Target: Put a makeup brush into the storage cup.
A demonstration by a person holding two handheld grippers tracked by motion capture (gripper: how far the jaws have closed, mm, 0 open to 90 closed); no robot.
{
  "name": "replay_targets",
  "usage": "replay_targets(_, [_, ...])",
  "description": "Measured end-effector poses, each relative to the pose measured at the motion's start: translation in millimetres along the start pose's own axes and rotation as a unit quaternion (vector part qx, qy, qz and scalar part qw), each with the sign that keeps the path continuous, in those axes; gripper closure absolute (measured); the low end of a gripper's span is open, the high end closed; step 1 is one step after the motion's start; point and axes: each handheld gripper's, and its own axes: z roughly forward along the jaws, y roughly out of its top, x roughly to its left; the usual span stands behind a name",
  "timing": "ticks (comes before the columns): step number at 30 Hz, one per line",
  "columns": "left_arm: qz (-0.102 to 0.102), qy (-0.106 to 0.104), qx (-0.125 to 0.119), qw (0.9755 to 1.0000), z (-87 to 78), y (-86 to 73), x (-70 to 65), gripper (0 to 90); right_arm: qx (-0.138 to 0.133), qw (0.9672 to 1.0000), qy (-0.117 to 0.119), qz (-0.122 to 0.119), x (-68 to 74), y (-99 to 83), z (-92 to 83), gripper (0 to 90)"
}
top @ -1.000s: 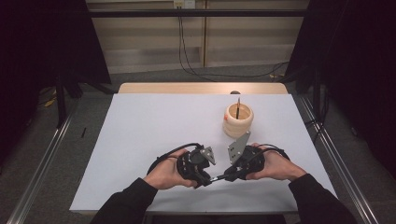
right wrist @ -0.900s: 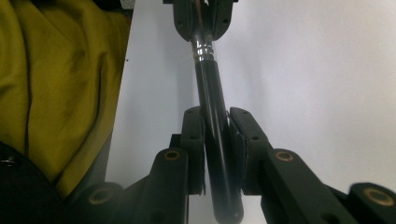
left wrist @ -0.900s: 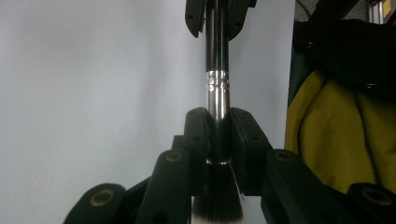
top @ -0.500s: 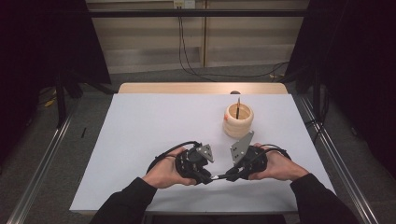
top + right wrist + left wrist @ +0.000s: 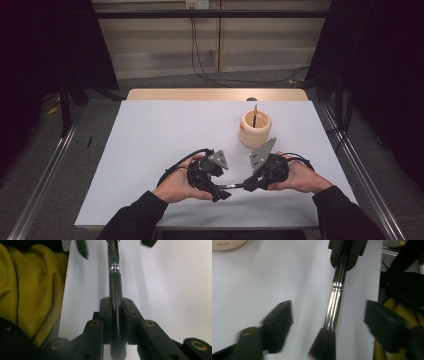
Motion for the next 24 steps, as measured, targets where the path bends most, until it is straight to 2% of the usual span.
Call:
replay_targets(5, [-0.003, 0.010, -0.004, 0.9999, 0.1, 0.0, 0.5, 5.7, 0.000, 1.0000, -0.002, 0.008, -0.6, -1.3, -1.1, 80.0])
replay_targets(9, [-0.005, 0.016, -0.014, 0.9998, -2.3, -1.3, 2.8, 4.5, -0.005, 1.0000, -0.002, 0.007, -0.7, -0.9, -1.2, 80.0])
replay_targets(10, [-0.007, 0.018, -0.020, 0.9996, -4.2, -2.1, 3.2, 4.6, -0.005, 0.9999, -0.008, 0.011, -0.5, -1.0, -2.0, 80.0])
replay_targets(12, [-0.013, 0.007, -0.041, 0.9991, -8.2, -5.5, 6.1, 4.4, -0.004, 0.9998, -0.012, 0.013, -1.0, -1.7, -3.0, 80.0])
replay_targets(14, [-0.023, 0.013, -0.064, 0.9976, -11.5, -9.6, 7.3, 3.9, -0.008, 0.9998, -0.010, 0.017, -1.7, -3.2, -4.1, 80.0])
replay_targets(15, [-0.026, 0.018, -0.068, 0.9972, -13.8, -11.7, 7.2, 4.6, -0.008, 0.9996, -0.017, 0.020, -1.6, -3.8, -4.9, 80.0])
replay_targets(16, [-0.019, 0.019, -0.071, 0.9971, -15.2, -13.3, 7.9, 4.4, -0.013, 0.9994, -0.015, 0.028, -1.4, -4.4, -5.0, 80.0])
replay_targets(17, [-0.021, 0.021, -0.079, 0.9964, -15.7, -15.1, 6.6, 4.0, -0.012, 0.9995, -0.013, 0.028, -0.8, -4.5, -4.9, 80.0])
replay_targets(19, [-0.022, 0.039, -0.085, 0.9954, -17.1, -18.1, 4.8, 3.4, -0.011, 0.9995, -0.016, 0.023, -0.8, -4.1, -4.8, 80.0])
replay_targets(21, [-0.024, 0.056, -0.098, 0.9933, -19.3, -21.3, 4.3, 3.1, -0.011, 0.9990, -0.022, 0.039, 1.2, -4.5, -3.6, 79.9])
replay_targets(22, [-0.037, 0.057, -0.113, 0.9913, -19.4, -23.3, 3.8, 3.1, -0.012, 0.9993, -0.018, 0.030, -0.4, -5.8, -3.2, 79.9])
replay_targets(23, [-0.035, 0.064, -0.107, 0.9916, -21.8, -24.4, 4.3, 3.2, -0.013, 0.9990, -0.023, 0.036, -0.3, -6.7, -3.1, 79.9])
replay_targets(24, [-0.042, 0.064, -0.117, 0.9902, -21.4, -26.7, 4.2, 3.2, -0.018, 0.9987, -0.022, 0.042, -0.9, -8.0, -3.2, 79.9])
